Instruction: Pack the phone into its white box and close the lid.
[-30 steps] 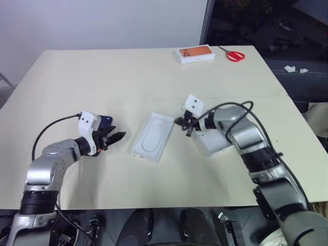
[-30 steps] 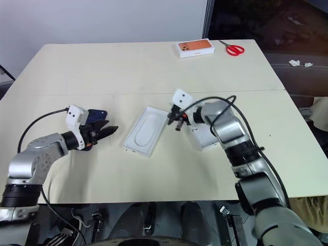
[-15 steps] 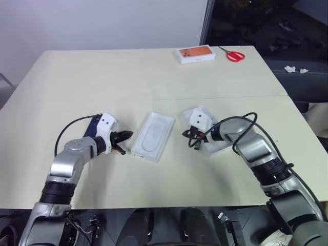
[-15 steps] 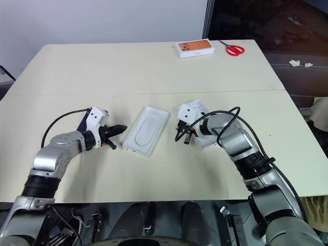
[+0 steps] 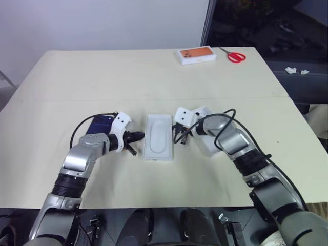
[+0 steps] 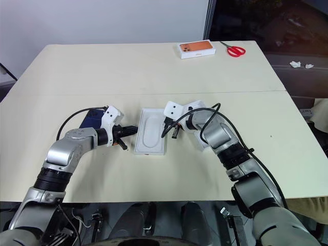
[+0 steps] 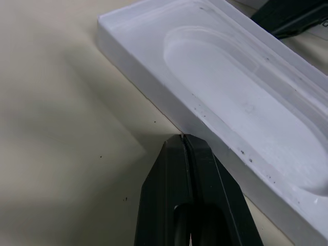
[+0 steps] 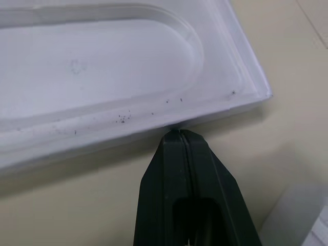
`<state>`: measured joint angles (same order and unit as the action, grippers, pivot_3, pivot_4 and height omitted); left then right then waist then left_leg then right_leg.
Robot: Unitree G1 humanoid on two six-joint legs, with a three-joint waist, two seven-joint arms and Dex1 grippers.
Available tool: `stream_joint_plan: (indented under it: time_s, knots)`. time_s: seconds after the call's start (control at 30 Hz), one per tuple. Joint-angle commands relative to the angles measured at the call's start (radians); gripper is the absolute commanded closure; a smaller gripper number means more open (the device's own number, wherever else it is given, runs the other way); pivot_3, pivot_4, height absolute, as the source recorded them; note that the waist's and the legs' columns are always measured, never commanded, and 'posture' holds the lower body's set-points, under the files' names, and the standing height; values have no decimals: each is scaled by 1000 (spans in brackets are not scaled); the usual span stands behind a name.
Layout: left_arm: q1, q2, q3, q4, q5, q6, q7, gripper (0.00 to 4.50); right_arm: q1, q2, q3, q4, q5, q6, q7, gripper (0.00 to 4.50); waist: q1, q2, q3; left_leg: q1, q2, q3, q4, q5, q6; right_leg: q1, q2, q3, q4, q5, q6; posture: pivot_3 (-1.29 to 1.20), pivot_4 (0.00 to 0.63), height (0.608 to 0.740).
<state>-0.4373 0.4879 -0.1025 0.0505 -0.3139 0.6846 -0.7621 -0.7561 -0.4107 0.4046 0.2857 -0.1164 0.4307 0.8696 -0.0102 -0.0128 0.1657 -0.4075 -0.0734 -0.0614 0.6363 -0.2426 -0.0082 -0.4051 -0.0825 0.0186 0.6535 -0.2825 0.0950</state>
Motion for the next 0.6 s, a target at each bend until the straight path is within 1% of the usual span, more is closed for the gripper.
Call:
stream_joint_plan:
  time_s: [0.03,0.17,0.3,0.37,0.47,0.6]
  knots:
    - [25,-20,-42,-5,4,25,-10,4440,-23,18,-4,3,-4,-34,2,4500,-1,0,0,0,0,0,0,0,0,0,0,0,0,0,0,0,150,740]
    - [38,-21,-26,-9,10,12,10,4440,-31,2,-7,26,-15,-62,4,4500,-1,0,0,0,0,0,0,0,0,0,0,0,0,0,0,0,150,740]
    - [29,-35,7,6,19,-4,42,4440,-17,-22,-8,-14,-14,-57,39,4500,0,0,0,0,0,0,0,0,0,0,0,0,0,0,0,0,150,740]
    - [30,-26,29,-5,10,-12,37,4440,-21,-41,-20,-33,-11,-49,57,4500,0,0,0,0,0,0,1,0,0,0,0,0,0,0,0,0,150,740]
    - [39,5,67,-31,-6,-14,26,4440,-33,-68,-54,-67,10,-15,79,4500,-3,0,0,0,0,0,1,0,0,-1,0,0,0,0,0,0,150,740]
    - [53,58,133,-60,-49,9,1,4440,-43,-73,-95,-132,54,45,100,4500,-12,0,0,-1,1,0,-1,0,1,-3,1,1,1,0,0,0,150,740]
